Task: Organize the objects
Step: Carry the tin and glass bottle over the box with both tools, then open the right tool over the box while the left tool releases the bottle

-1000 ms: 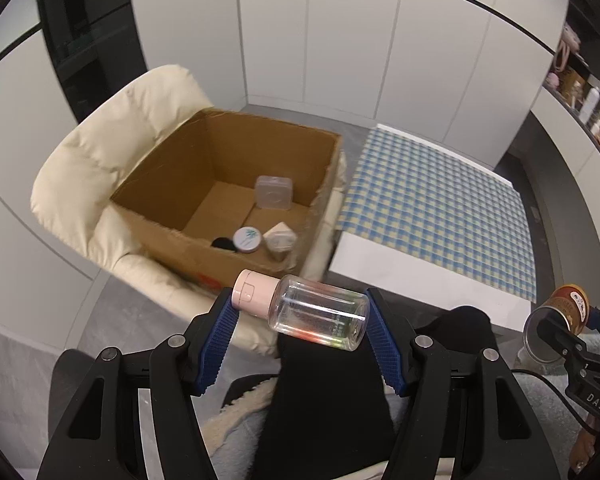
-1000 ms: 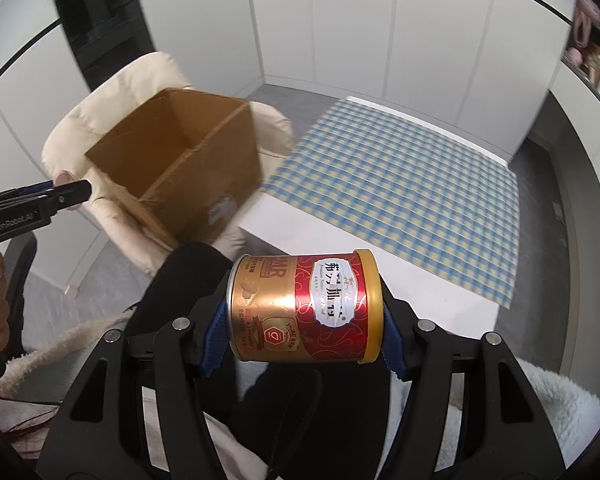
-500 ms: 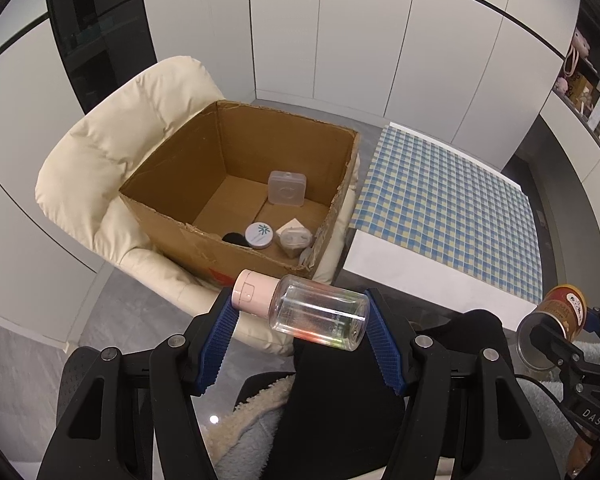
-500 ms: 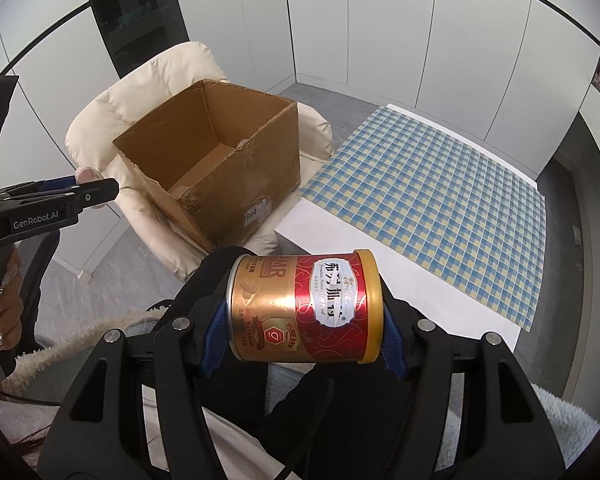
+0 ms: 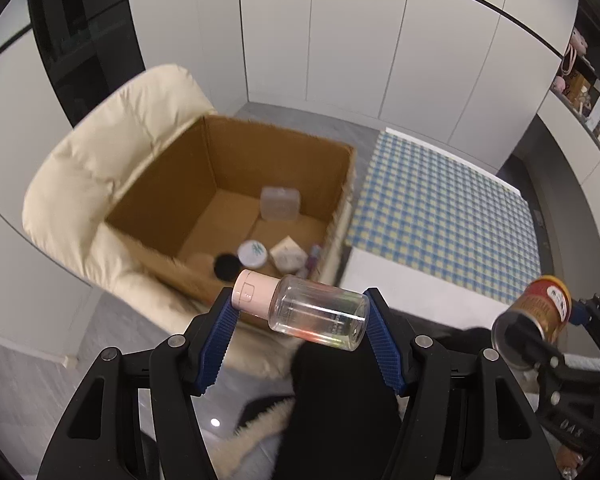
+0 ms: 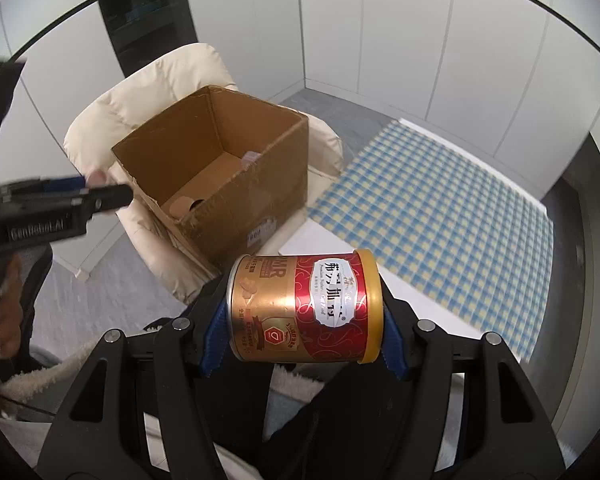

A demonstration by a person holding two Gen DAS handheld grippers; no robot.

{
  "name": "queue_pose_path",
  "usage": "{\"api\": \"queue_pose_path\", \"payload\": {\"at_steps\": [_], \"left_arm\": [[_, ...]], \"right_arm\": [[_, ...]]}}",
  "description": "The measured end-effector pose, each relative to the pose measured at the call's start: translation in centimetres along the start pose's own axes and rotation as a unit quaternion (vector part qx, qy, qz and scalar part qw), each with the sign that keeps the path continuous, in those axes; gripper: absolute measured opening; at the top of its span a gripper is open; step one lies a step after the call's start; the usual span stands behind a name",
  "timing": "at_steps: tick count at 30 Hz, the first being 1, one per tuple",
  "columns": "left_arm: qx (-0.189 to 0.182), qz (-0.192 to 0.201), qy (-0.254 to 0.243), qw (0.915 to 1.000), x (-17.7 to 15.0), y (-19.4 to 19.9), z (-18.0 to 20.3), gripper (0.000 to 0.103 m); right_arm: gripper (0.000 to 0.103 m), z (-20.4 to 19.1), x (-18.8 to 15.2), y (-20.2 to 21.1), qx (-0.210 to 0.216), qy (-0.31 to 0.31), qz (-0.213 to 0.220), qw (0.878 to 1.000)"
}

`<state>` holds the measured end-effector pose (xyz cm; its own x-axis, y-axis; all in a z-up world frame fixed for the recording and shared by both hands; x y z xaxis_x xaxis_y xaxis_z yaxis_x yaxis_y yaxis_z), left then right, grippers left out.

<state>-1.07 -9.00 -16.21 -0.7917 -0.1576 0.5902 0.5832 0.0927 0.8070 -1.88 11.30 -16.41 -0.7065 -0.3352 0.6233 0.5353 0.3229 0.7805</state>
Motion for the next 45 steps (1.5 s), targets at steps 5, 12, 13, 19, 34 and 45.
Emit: {"api": "queue_pose_path", "payload": {"at_steps": [5,12,13,19,34,45], "left_arm": [[0.008,0.006,-0.007,0.9999,3.3,-1.8,-1.4,0.064],[0.031,0.016,0.01,0.9993,7.5,-5.3,-4.8,0.064],[0.037,0.019,0.018,0.999,8.1,-6.0,-5.6,0.064],[0.085,0.018,0.029,0.9958,8.8,-9.8,-9.7,0.064],[0.124,-0.029,0.067,0.9896,6.5,-15.1,-15.5,0.064],[0.155,-0.031,0.055,0.9859,6.7,-15.2,-16.1,0.074]], "right_arm": [[0.065,-1.4,2.2,-2.2,0.013,0.017,-0.003,1.0],[0.065,-3.3,6.3,-6.0,0.018,0.047,-0.004,0.999],[0.065,-3.7,7.0,-6.8,0.021,0.052,-0.006,0.998],[0.065,-5.6,9.9,-11.3,0.027,0.074,-0.015,0.997],[0.065,-10.9,11.9,-22.6,0.054,0.094,-0.058,0.992],[0.069,-12.4,12.6,-23.9,0.057,0.093,-0.047,0.993]]}}
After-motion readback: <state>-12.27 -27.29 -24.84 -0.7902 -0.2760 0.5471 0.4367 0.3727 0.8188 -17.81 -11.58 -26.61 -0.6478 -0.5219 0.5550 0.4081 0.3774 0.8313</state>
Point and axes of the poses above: each gripper's, at about its wrist camera, not at the fingertips, and y roughly against the way its jaws point, z to its right, x to its top, the point moved 10 cm from there along -y, roughly the way its jaws point, and after that the axes turned 5 degrees about z, right-handed, at the moved point
